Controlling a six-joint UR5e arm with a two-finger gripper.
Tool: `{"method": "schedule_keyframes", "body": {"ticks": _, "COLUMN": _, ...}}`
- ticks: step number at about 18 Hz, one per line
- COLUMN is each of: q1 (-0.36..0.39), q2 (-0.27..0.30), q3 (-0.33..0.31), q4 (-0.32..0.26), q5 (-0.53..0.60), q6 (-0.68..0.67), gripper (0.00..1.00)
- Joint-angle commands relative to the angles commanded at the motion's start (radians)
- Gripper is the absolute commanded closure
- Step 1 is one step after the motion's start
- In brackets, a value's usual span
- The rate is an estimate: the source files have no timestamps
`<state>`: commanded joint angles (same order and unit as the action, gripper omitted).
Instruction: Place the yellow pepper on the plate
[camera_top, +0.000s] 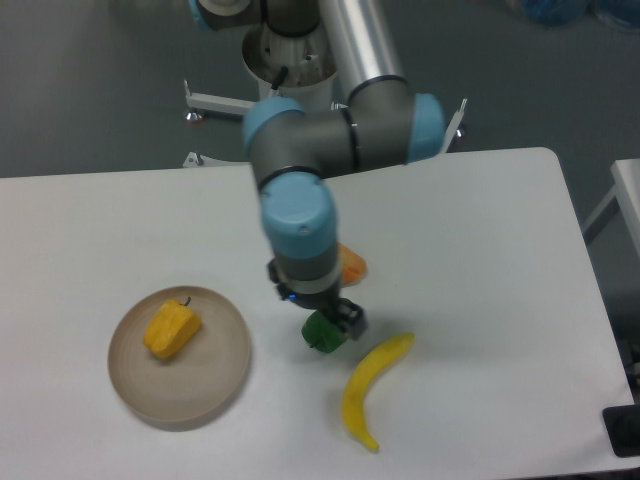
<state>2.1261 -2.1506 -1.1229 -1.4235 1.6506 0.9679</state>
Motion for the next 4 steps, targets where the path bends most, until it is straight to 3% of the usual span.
{"method": "schedule_keyframes", "body": {"ticks": 4, "q1": 0.002, "q2": 0.003, "q3": 0.008, "q4": 0.008, "q5": 0.002, "q6": -0.002, "gripper": 0.01}}
